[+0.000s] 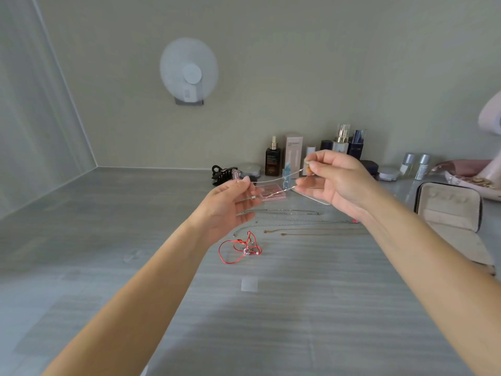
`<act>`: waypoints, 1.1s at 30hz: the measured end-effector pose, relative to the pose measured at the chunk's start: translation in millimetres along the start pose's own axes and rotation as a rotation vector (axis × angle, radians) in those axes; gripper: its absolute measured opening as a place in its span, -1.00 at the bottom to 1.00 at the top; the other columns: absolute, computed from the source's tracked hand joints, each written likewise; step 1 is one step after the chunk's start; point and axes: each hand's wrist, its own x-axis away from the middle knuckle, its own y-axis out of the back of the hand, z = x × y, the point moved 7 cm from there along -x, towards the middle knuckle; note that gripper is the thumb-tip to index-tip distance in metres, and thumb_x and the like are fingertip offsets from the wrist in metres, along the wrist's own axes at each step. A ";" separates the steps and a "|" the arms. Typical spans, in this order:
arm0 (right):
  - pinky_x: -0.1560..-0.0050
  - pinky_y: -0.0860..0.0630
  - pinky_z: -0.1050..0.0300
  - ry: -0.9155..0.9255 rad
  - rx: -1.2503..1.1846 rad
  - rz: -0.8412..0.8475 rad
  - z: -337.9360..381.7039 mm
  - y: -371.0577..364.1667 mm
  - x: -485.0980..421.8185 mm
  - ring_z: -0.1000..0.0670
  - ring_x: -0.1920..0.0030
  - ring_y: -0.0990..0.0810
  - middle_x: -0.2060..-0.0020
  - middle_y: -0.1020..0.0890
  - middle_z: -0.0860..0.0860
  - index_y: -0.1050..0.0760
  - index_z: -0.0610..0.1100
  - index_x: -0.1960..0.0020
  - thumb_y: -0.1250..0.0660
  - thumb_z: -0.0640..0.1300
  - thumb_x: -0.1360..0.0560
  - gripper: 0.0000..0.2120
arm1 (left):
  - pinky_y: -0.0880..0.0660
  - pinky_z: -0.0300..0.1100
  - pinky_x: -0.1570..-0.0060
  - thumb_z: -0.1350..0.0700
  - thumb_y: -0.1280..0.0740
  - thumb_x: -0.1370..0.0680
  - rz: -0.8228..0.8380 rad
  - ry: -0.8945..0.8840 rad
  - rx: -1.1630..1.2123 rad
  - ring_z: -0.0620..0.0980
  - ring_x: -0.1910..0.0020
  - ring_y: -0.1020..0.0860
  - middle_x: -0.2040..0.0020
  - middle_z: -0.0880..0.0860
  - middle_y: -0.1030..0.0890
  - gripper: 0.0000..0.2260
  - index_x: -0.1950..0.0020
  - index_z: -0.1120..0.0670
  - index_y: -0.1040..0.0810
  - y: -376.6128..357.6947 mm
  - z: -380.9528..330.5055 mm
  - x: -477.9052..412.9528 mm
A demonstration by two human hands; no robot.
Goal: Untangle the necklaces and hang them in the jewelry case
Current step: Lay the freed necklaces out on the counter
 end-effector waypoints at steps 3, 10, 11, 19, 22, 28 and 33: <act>0.00 -0.60 -0.05 -0.007 -0.081 0.013 -6.1 -1.6 0.5 0.11 0.53 -0.44 0.34 -0.45 -0.05 -0.44 -0.17 0.15 -0.14 -0.35 -0.55 -0.82 | -0.42 -0.16 0.16 0.02 -0.22 -0.57 -0.029 0.004 0.017 -0.11 0.24 -0.58 0.28 -0.09 -0.64 -0.76 0.29 0.02 -0.48 1.6 1.7 -1.2; 0.56 -0.23 0.34 0.012 -0.043 0.022 -5.1 0.4 -3.5 0.15 0.56 -0.28 0.32 -0.41 -0.03 -0.45 -0.13 0.16 -0.12 -0.33 -0.56 -0.79 | -0.41 -0.18 0.19 0.01 -0.20 -0.57 -0.042 -0.044 0.081 -0.12 0.28 -0.57 0.36 -0.10 -0.57 -0.74 0.32 0.01 -0.43 1.2 -15.2 -5.8; 0.56 -0.17 0.35 0.019 -0.011 0.020 -4.4 1.5 -4.6 0.15 0.55 -0.27 0.32 -0.41 -0.03 -0.45 -0.13 0.16 -0.13 -0.33 -0.56 -0.78 | -0.41 -0.19 0.20 0.00 -0.20 -0.57 -0.044 -0.053 0.085 -0.12 0.30 -0.57 0.38 -0.10 -0.54 -0.74 0.31 0.01 -0.42 1.2 -18.1 -6.4; 0.58 -0.11 0.35 0.058 0.266 0.024 -0.6 2.9 -4.8 0.16 0.57 -0.21 0.33 -0.41 0.00 -0.45 -0.11 0.14 -0.14 -0.32 -0.57 -0.80 | -0.43 -0.27 0.33 0.05 -0.22 -0.57 -0.046 -0.077 0.103 -0.12 0.49 -0.39 0.52 -0.10 -0.34 -0.77 0.27 0.06 -0.46 5.6 -21.2 -5.3; 0.58 -0.13 0.35 0.078 0.357 0.019 3.8 2.4 -3.7 0.15 0.55 -0.20 0.36 -0.39 0.04 -0.45 -0.10 0.15 -0.15 -0.31 -0.56 -0.80 | -0.38 -0.21 0.27 0.05 -0.22 -0.57 -0.050 -0.084 0.036 -0.12 0.50 -0.37 0.53 -0.10 -0.32 -0.77 0.28 0.06 -0.46 5.3 -20.1 -5.8; 0.57 -0.15 0.32 0.125 0.442 -0.005 7.4 4.9 -4.6 0.06 0.49 -0.19 0.39 -0.44 0.08 -0.45 -0.08 0.17 -0.18 -0.30 -0.55 -0.80 | -0.36 -0.21 0.25 0.04 -0.24 -0.56 -0.091 -0.104 -0.037 -0.13 0.46 -0.39 0.50 -0.10 -0.36 -0.77 0.28 0.05 -0.49 10.2 -21.5 -7.6; 0.59 -0.20 0.40 0.136 0.513 -0.028 7.0 8.6 -5.4 0.11 0.54 -0.24 0.35 -0.45 0.00 -0.47 -0.05 0.19 -0.20 -0.30 -0.54 -0.78 | -0.33 -0.23 0.31 0.07 -0.24 -0.57 -0.069 -0.111 -0.072 -0.12 0.51 -0.26 0.54 -0.11 -0.26 -0.78 0.26 0.08 -0.48 9.8 -22.0 -6.4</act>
